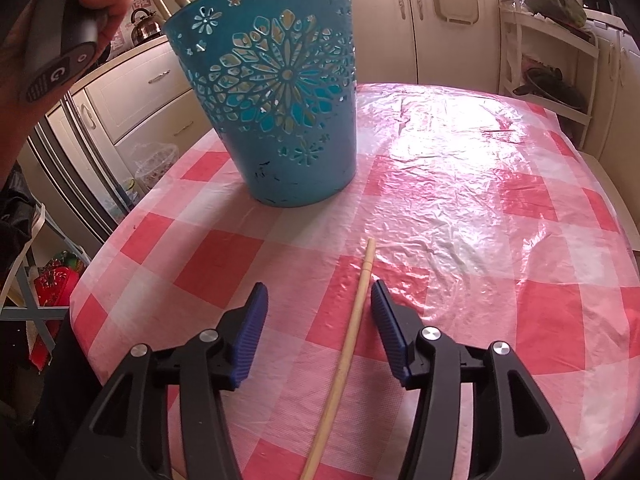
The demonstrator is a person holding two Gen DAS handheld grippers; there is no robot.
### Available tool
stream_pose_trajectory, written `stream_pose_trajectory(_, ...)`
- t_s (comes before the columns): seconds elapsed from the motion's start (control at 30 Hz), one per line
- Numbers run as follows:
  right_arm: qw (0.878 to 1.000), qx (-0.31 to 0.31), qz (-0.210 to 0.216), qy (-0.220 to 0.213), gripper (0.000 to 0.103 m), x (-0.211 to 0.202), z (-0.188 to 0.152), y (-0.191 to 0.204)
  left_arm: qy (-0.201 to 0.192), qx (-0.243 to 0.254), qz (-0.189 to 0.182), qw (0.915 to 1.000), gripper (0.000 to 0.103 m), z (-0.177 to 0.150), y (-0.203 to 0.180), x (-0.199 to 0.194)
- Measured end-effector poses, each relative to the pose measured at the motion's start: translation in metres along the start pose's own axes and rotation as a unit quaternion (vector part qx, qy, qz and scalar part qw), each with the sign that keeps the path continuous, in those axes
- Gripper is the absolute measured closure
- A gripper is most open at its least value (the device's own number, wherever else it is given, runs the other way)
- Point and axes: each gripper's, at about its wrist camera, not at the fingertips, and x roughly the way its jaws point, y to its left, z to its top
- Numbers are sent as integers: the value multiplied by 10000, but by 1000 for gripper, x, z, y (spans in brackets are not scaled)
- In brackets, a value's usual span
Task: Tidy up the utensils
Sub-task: 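Lift the chopstick over the teal basket and open the left gripper, then close the right gripper on the last loose chopstick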
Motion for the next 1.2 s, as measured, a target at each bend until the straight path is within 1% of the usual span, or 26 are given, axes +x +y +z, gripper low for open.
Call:
stream_pose_trajectory(0.2,10000,-24,1,8,48,0,0,0,357,301,80,9989,98,-24,-6,8)
stream_pose_trajectory(0.33,10000,-33,-12,9,48,0,-1,2,673,524,154,9962,97,-38,-9,9)
stream_pose_trajectory(0.37,10000,-29,-7,9,48,0,-1,2,717,547,180,9958,92,-40,-8,7)
stream_pose_trajectory(0.4,10000,-20,4,9,48,0,-1,2,735,543,212,9956,83,-42,-6,3)
stream_pose_trajectory(0.43,10000,0,28,12,48,0,-1,1,714,505,265,9958,76,-42,-2,-3)
stream_pose_trajectory(0.47,10000,37,68,20,48,0,-1,-1,669,462,314,9962,62,-41,1,-10)
stream_pose_trajectory(0.5,9999,102,127,33,48,-1,0,-3,587,406,370,9968,54,-40,6,-19)
stream_pose_trajectory(0.6,9987,389,312,65,49,-2,2,-14,290,277,524,9978,46,-35,21,-52)
stream_pose_trajectory(0.73,9989,418,210,86,61,-4,3,-18,53,131,751,9971,39,-36,47,-92)
stream_pose_trajectory(0.8,9993,349,106,123,63,-4,4,-16,30,12,863,9963,37,-40,62,-106)
stream_pose_trajectory(0.83,9993,333,52,139,66,-4,4,-16,44,-79,923,9957,36,-43,71,-112)
stream_pose_trajectory(0.87,9995,283,-62,153,72,-4,4,-14,78,-161,965,9952,35,-45,78,-115)
stream_pose_trajectory(0.9,9994,142,-247,170,76,-4,4,-11,138,-254,1008,9945,34,-49,87,-118)
stream_pose_trajectory(0.93,9989,-46,-432,182,83,-4,2,-7,221,-358,1054,9935,33,-55,96,-120)
stream_pose_trajectory(0.97,9975,-278,-622,195,87,-3,2,-1,306,-435,1092,9926,33,-61,103,-120)
stream_pose_trajectory(1.0,9958,-467,-767,203,88,-3,1,4,412,-507,1126,9915,33,-67,111,-118)
stream_pose_trajectory(1.03,9951,-535,-795,226,90,-3,1,7,550,-587,1168,9899,33,-76,119,-117)
stream_pose_trajectory(1.07,9956,-516,-740,263,95,-3,1,6,644,-639,1203,9886,33,-83,124,-115)
stream_pose_trajectory(1.17,9965,-395,-658,326,95,-5,0,0,929,-749,1289,9844,33,-107,137,-111)
stream_pose_trajectory(1.2,9961,-434,-693,344,95,-4,-1,2,998,-758,1305,9835,33,-113,140,-111)
